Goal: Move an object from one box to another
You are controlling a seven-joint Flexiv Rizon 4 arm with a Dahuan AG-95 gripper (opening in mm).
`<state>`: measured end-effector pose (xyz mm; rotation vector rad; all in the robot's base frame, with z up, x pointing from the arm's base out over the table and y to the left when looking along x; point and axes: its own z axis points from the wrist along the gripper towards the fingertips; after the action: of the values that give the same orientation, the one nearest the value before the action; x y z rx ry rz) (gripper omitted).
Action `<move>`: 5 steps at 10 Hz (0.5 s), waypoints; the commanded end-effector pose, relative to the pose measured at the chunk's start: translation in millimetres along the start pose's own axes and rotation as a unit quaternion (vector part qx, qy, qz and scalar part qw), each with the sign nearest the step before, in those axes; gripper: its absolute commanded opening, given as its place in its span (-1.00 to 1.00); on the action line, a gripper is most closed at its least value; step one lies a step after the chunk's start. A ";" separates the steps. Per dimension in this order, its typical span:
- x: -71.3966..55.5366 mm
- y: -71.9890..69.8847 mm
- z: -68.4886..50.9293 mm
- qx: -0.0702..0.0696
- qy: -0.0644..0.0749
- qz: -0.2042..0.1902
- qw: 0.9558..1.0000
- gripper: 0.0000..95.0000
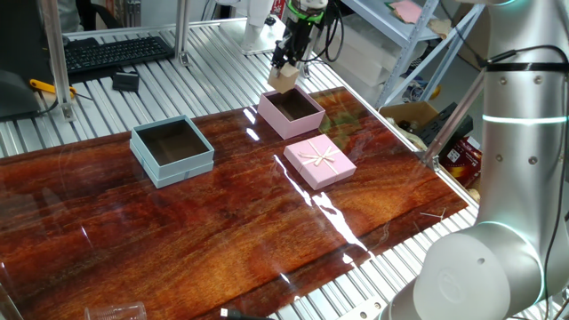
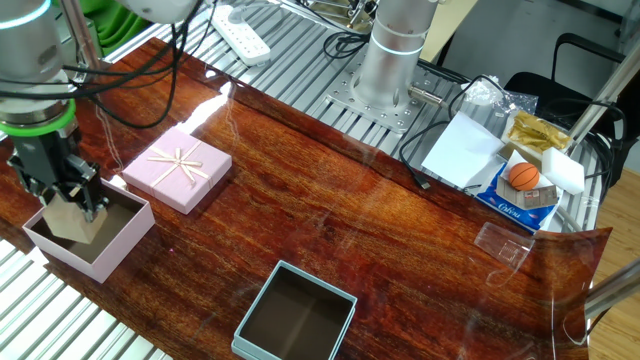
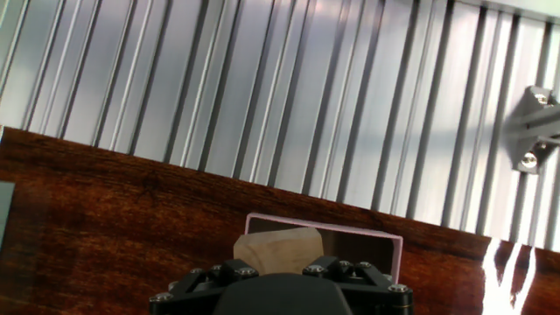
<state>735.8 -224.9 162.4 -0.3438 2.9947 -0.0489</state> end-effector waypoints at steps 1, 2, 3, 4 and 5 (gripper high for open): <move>1.7 0.4 -0.7 0.006 0.007 0.002 1.000 -1.00; 1.7 0.4 -0.7 0.005 0.009 0.001 1.000 -1.00; 1.7 0.4 -0.7 0.004 0.011 0.001 1.000 -1.00; 1.6 0.6 -0.5 0.000 0.010 0.007 1.000 -1.00; 0.4 1.5 -0.3 0.000 0.010 0.009 1.000 -1.00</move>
<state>739.9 -223.5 162.6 -0.3292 3.0308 -0.0344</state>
